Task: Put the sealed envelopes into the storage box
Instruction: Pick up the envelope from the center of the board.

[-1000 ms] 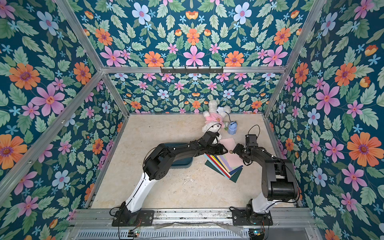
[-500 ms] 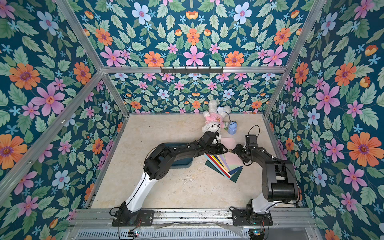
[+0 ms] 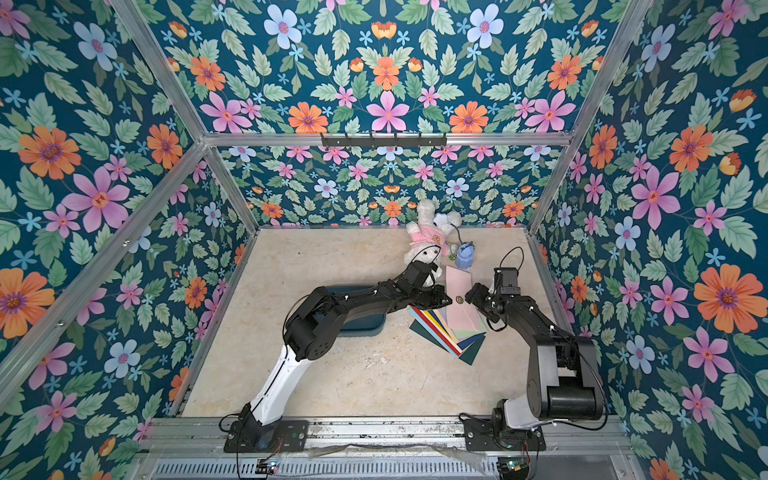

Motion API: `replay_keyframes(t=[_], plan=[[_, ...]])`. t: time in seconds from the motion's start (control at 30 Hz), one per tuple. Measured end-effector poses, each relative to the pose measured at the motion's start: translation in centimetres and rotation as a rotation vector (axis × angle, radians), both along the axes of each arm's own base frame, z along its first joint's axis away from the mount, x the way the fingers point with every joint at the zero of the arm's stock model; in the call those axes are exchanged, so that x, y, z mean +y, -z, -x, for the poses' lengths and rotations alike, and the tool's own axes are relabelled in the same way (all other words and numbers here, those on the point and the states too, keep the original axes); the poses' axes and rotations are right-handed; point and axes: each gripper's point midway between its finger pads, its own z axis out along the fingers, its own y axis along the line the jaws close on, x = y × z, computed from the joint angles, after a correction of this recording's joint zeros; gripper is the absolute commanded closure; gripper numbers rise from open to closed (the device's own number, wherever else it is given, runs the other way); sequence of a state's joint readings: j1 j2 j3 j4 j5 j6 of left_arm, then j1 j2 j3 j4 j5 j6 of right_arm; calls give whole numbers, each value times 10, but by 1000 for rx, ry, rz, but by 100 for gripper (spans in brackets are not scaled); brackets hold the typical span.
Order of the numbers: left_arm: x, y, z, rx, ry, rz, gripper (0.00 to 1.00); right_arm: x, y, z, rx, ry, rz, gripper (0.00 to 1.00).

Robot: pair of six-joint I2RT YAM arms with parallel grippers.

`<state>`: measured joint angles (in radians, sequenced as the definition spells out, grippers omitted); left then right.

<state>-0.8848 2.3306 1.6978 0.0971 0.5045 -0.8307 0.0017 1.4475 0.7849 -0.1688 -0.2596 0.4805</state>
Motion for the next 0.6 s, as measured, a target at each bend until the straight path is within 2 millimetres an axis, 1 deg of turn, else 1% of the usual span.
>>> replay_keyframes(t=[0.13, 0.23, 0.33, 0.4, 0.47, 0.6], plan=[[12, -27, 14, -37, 32, 19, 100, 1, -27, 0, -87, -5, -5, 21], [24, -51, 29, -72, 71, 43, 100, 9, -48, 5, -168, -36, -39, 22], [39, -81, 45, -133, 111, 85, 100, 20, -76, 10, -280, -84, -89, 24], [53, -103, 56, -175, 137, 129, 100, 30, -97, 14, -361, -121, -144, 25], [69, -120, 62, -212, 148, 165, 100, 41, -115, 19, -433, -170, -201, 26], [103, -146, 67, -282, 146, 222, 100, 67, -147, 32, -555, -290, -292, 28]])
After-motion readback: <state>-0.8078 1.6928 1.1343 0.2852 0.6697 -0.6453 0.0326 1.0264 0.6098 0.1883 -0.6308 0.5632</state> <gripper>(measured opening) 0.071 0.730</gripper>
